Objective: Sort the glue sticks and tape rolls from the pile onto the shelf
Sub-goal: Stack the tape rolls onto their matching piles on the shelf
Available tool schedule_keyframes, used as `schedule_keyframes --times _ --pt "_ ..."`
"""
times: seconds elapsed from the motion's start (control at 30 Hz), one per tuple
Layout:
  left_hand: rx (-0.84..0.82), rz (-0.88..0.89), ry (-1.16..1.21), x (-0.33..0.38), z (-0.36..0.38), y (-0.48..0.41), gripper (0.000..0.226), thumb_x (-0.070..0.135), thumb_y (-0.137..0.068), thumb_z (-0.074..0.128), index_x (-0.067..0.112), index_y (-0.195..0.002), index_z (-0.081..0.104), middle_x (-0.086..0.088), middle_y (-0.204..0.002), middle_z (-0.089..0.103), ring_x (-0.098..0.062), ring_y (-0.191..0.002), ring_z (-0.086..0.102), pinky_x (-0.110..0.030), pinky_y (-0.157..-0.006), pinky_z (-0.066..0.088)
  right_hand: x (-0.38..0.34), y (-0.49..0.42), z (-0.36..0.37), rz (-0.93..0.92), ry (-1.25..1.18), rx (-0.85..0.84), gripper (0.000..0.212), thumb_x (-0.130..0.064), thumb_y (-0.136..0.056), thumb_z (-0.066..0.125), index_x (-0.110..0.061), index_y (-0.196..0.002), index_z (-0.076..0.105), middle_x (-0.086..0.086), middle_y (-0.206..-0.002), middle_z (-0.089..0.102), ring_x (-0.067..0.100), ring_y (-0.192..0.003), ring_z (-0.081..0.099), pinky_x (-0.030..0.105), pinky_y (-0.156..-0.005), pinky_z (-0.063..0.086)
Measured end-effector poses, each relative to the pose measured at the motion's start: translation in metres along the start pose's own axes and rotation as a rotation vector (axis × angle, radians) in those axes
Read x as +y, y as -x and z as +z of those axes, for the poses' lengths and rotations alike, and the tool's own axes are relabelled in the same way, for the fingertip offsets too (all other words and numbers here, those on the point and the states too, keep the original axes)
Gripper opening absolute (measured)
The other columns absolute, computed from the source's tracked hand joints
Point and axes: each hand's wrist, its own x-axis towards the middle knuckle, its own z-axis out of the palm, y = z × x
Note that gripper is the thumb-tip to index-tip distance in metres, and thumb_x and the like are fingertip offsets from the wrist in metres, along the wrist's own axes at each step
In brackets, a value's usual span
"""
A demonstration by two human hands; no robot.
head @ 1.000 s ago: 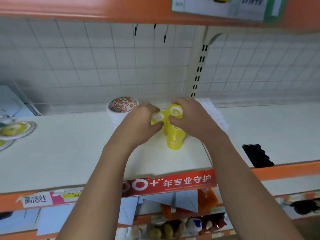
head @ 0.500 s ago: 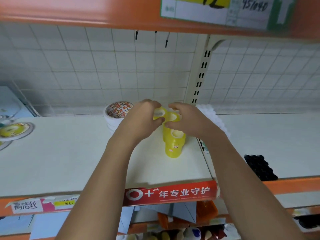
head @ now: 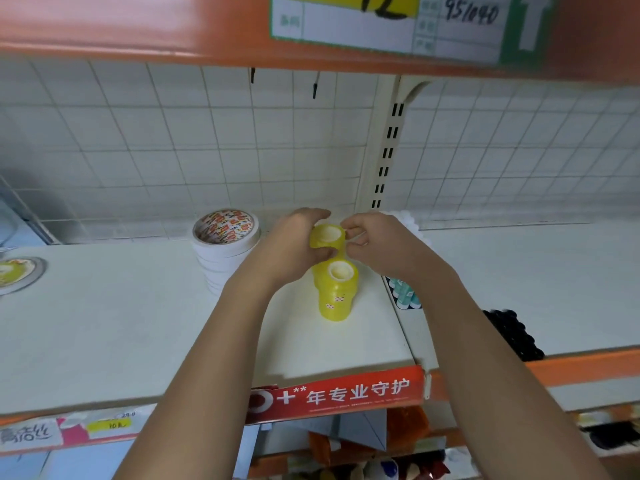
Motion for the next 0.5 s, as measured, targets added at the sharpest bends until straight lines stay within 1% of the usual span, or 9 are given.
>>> schedule_keyframes --times 0.03,0.07,0.17,0.23,0.3,0.37,0.4,0.43,0.5 --pt "0.003 -0.007 -0.003 -0.0019 -0.0006 0.0008 0.066 0.025 -0.081 0.076 0.016 -0.14 0.048 -0.005 -0.138 0.054 -0.021 -0.122 0.052 -0.03 -0.099 0.043 -0.0005 0.0005 -0.0005 0.002 -0.005 0.002 0.023 -0.014 -0.084 0.064 -0.013 -0.107 0.069 -0.003 -0.099 0.07 -0.004 -0.085 0.057 0.003 -0.069 0.043" --pt "0.003 -0.018 -0.013 -0.0037 -0.0005 0.0015 0.066 0.025 -0.083 0.075 0.015 -0.141 0.046 -0.006 -0.138 0.054 -0.022 -0.122 0.052 -0.032 -0.1 0.043 -0.0009 0.0009 -0.0011 0.01 -0.01 -0.004 0.023 -0.016 -0.083 0.065 -0.016 -0.105 0.07 -0.005 -0.098 0.07 -0.006 -0.083 0.055 -0.001 -0.065 0.04" --pt "-0.017 -0.062 -0.054 -0.0061 0.0013 0.0014 0.057 0.027 -0.087 0.07 0.011 -0.138 0.048 -0.009 -0.13 0.06 -0.027 -0.115 0.057 -0.039 -0.095 0.047 -0.0024 0.0008 -0.0033 0.03 -0.042 -0.031 0.023 -0.018 -0.082 0.066 -0.019 -0.104 0.072 -0.003 -0.097 0.072 -0.007 -0.078 0.057 -0.001 -0.057 0.039" --pt "-0.012 -0.081 -0.042 -0.0064 0.003 0.0005 0.046 0.027 -0.088 0.069 0.008 -0.128 0.056 -0.011 -0.116 0.066 -0.028 -0.104 0.061 -0.041 -0.088 0.05 -0.0028 0.0009 -0.004 0.02 -0.034 -0.006 0.02 -0.016 -0.082 0.066 -0.017 -0.1 0.073 0.004 -0.091 0.073 -0.006 -0.08 0.051 -0.003 -0.051 0.035" --pt "-0.001 -0.095 -0.03 -0.0068 0.0042 -0.0006 0.037 0.028 -0.087 0.069 0.007 -0.116 0.06 -0.011 -0.104 0.068 -0.028 -0.095 0.063 -0.043 -0.083 0.052 -0.0016 0.0007 -0.0037 0.011 -0.035 0.005 0.017 -0.014 -0.082 0.065 -0.015 -0.096 0.074 0.011 -0.09 0.072 -0.001 -0.085 0.046 -0.001 -0.048 0.034" --pt "0.001 -0.1 -0.033 -0.0072 0.0053 -0.0009 0.032 0.03 -0.087 0.068 0.009 -0.11 0.062 -0.008 -0.098 0.068 -0.028 -0.092 0.063 -0.043 -0.081 0.052 -0.0003 -0.0002 -0.0021 0.013 -0.049 -0.01 0.016 -0.013 -0.083 0.064 -0.013 -0.095 0.073 0.014 -0.09 0.071 0.012 -0.082 0.055 0.006 -0.049 0.037" --pt "0.004 -0.099 -0.03 -0.007 0.0058 -0.0003 0.03 0.031 -0.087 0.068 0.011 -0.109 0.063 -0.007 -0.099 0.069 -0.027 -0.092 0.063 -0.043 -0.08 0.053 0.0003 -0.0003 -0.001 0.017 -0.049 -0.017 0.015 -0.014 -0.083 0.063 -0.012 -0.095 0.072 0.014 -0.089 0.071 0.015 -0.077 0.059 0.009 -0.049 0.037" --pt "0.009 -0.096 -0.025 -0.007 0.0062 0.0006 0.03 0.03 -0.087 0.068 0.011 -0.109 0.063 -0.006 -0.1 0.069 -0.025 -0.092 0.063 -0.043 -0.081 0.053 0.0012 -0.0003 0.0002 0.021 -0.04 -0.011 0.015 -0.015 -0.083 0.063 -0.011 -0.095 0.072 0.014 -0.087 0.07 0.011 -0.071 0.059 0.008 -0.049 0.037" --pt "0.024 -0.086 -0.02 -0.0072 0.0074 0.0032 0.033 0.029 -0.086 0.069 0.01 -0.112 0.062 -0.006 -0.105 0.069 -0.024 -0.093 0.063 -0.043 -0.081 0.053 0.0037 0.0013 0.0021 0.016 0.002 0.031 0.017 -0.018 -0.083 0.064 -0.009 -0.095 0.071 0.009 -0.08 0.067 -0.007 -0.065 0.052 0.0 -0.05 0.034"
